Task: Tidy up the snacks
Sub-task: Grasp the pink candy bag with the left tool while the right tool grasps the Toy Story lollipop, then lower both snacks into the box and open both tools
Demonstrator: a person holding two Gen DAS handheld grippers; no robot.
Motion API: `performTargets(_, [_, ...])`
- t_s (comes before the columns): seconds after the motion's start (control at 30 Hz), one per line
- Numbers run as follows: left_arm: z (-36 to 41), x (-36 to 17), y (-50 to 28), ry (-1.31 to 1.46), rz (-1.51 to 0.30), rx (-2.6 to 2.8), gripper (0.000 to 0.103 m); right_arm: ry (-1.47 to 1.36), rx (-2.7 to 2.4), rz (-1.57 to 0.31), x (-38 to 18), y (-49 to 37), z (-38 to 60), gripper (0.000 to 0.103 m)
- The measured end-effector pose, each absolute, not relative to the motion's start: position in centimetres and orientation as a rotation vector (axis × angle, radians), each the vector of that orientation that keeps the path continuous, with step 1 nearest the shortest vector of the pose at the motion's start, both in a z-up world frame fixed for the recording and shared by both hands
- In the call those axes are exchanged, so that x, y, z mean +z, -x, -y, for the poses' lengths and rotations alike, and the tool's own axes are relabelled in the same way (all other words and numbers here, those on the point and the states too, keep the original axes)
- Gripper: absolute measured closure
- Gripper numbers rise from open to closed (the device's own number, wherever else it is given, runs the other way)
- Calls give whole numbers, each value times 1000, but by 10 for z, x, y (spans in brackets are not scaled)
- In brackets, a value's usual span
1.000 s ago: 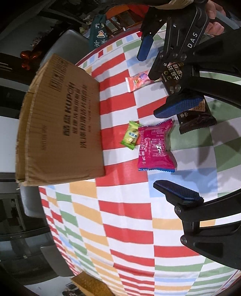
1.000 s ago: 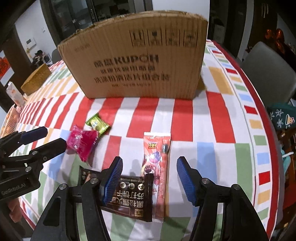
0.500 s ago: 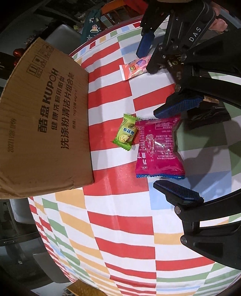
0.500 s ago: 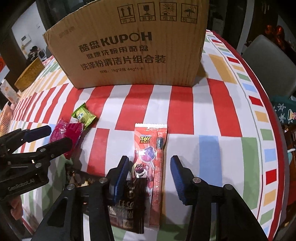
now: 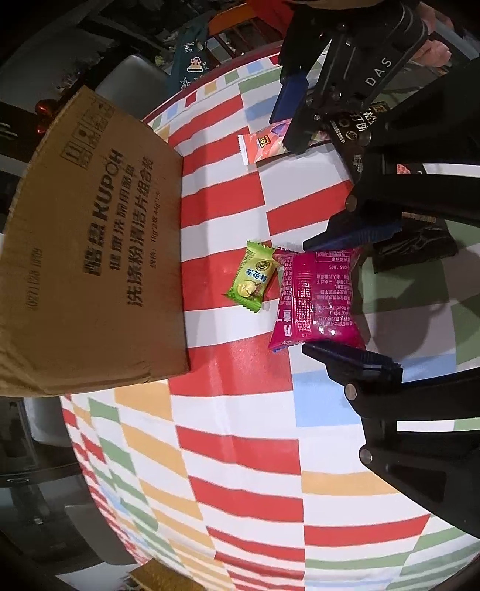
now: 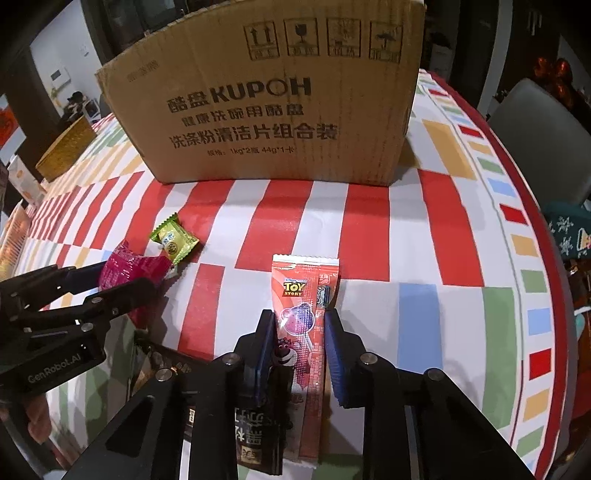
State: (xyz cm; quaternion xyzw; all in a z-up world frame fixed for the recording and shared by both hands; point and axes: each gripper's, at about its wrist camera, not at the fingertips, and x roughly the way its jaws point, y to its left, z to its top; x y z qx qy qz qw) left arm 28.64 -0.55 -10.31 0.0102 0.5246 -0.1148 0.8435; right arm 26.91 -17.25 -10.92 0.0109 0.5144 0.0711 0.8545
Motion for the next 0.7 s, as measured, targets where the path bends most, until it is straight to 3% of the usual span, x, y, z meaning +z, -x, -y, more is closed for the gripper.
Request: performTargets(0.7, [16,-18,-245,26,-912,-288,56,-15,155,-864,-31,-237,186,75])
